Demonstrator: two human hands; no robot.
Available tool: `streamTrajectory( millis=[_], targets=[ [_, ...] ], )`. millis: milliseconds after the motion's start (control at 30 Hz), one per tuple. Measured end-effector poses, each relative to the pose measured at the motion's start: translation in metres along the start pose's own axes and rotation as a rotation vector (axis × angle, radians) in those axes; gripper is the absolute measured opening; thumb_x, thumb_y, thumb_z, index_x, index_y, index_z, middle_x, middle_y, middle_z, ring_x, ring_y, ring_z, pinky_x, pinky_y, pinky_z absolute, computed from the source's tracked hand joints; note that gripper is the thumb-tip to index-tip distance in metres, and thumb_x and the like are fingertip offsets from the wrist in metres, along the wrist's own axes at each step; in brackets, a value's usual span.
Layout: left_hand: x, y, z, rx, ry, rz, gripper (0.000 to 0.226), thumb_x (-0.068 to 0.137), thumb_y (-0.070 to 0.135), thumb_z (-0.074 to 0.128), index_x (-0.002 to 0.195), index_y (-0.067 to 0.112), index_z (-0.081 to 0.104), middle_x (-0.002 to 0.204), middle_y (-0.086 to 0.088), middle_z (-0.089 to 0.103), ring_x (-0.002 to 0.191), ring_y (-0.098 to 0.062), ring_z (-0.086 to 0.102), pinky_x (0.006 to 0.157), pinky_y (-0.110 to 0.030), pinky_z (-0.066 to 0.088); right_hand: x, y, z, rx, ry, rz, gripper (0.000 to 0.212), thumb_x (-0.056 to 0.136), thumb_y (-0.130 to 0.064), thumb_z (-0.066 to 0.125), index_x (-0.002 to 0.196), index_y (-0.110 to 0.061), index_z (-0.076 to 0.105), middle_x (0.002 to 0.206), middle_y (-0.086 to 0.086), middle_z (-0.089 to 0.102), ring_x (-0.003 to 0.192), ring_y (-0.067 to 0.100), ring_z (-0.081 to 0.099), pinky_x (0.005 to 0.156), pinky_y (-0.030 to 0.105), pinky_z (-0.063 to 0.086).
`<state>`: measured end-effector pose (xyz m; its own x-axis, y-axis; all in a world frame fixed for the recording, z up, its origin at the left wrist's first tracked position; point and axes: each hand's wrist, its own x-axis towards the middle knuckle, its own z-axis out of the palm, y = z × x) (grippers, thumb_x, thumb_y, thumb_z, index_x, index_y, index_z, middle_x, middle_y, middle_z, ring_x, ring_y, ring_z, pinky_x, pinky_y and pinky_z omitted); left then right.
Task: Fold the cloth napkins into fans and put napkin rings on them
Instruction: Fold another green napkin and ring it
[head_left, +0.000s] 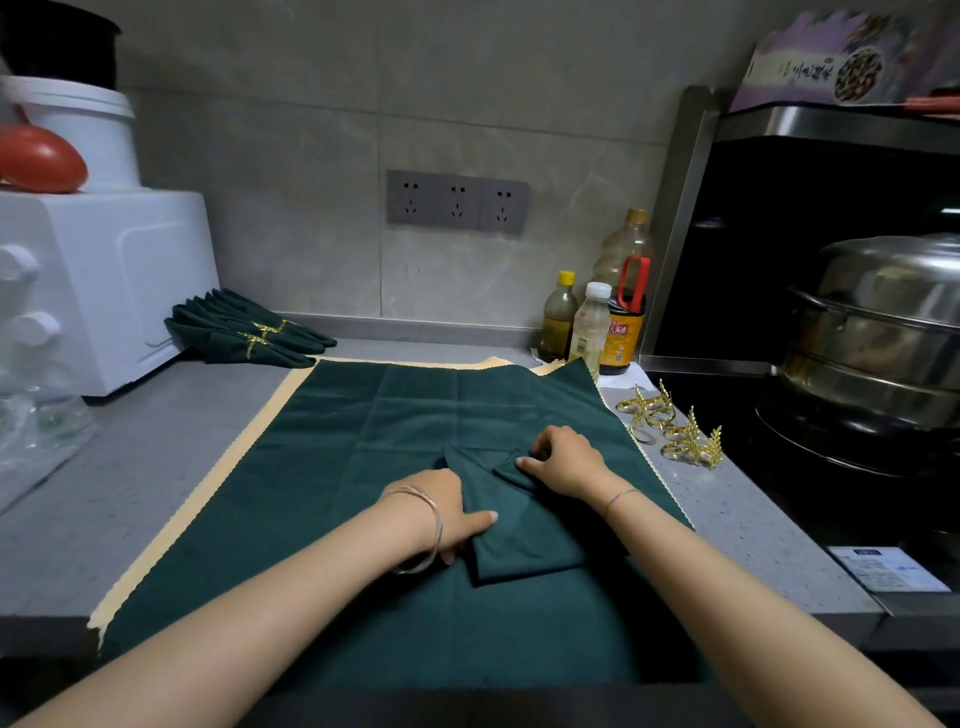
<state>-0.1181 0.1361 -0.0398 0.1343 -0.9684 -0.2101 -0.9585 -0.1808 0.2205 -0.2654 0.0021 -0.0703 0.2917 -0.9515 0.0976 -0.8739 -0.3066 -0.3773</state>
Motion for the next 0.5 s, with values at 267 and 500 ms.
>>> streamTrajectory(
  millis=[267,500],
  targets=[
    [0.032,0.012,0.006,0.119,0.385,0.285,0.044,0.102,0.037,0.031,0.141,0.018,0.036,0.147,-0.002,0.038,0.134,-0.021,0.034,0.107,-0.032,0.026,-0.009,0.010,0.023,0.099,0.124,-0.074,0.032,0.091,-0.041,0.056,0.111,-0.015,0.053,0.119,0.003,0.054,0.116,0.022,0.045,0.100,0.032,0.031],
    [0.048,0.006,0.036,0.156,0.127,0.269,0.054,0.104,0.033,0.016,0.153,0.017,0.000,0.161,0.004,0.001,0.148,-0.019,-0.002,0.119,-0.037,-0.003,-0.009,0.012,0.020,0.273,0.083,-0.128,0.026,0.096,-0.021,0.050,0.119,-0.011,0.052,0.125,0.005,0.054,0.118,0.021,0.049,0.099,0.028,0.034]
  ],
)
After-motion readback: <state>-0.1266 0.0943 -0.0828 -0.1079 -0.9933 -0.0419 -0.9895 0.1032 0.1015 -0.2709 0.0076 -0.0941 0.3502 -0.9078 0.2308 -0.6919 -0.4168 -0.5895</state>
